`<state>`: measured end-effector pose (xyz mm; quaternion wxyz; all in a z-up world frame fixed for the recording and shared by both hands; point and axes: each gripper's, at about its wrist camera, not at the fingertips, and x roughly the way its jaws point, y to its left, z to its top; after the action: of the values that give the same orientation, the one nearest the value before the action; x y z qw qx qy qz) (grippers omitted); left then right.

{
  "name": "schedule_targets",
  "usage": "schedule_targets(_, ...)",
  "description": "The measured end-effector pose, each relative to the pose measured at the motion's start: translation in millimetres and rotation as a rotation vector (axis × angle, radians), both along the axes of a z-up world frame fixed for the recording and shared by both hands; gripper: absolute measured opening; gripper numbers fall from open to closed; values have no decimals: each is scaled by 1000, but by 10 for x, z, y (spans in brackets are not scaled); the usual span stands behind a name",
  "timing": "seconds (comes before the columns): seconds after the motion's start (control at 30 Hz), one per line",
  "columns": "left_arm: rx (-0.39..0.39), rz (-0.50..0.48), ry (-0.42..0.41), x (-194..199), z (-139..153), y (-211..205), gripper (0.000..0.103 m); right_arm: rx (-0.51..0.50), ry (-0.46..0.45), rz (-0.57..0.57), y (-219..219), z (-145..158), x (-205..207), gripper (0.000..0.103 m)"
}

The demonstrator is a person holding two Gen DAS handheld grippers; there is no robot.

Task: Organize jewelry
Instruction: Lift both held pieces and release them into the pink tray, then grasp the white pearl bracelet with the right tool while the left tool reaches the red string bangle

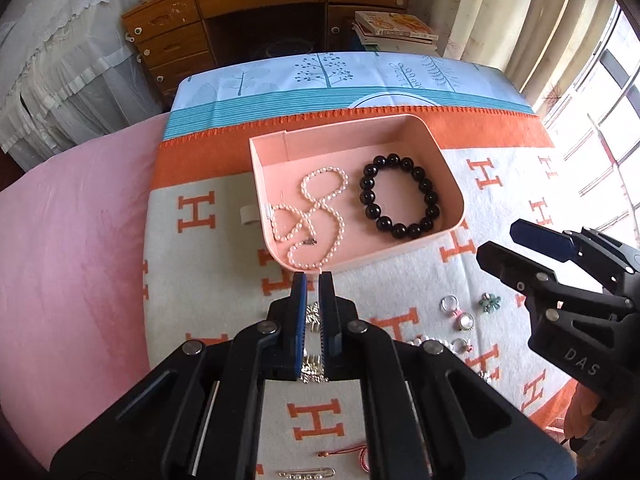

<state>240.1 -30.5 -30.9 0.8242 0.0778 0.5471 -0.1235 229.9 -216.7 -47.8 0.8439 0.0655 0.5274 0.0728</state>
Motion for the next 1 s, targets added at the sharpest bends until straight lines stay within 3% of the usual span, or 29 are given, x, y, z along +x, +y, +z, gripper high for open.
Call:
schedule_targets(0.2,-93,-41,-68,-435,176,132,3,-14,-27,25,28,118,-511,46)
schedule_targets(0.33,-137,-70,-41,-699,287,195,3,-16,-45,41,57,185,-861,46)
schedule_targets(0.4,-148,-72,-67,-813,345,229,4,-11,-49,48,76,204,-1013,46)
schedule_targets(0.5,-125,-69,-107,-961,403,256,4,-10,-45,61,101,234,-1188,46)
schedule_targets(0.7,-85,-72,-106,-1098,388,305,4,-20,-17,93,161,301,-1301,46)
schedule_targets(1.0,-38,-85,-40,-1221,77,340,4,-5,52,114,174,182,-1293,46)
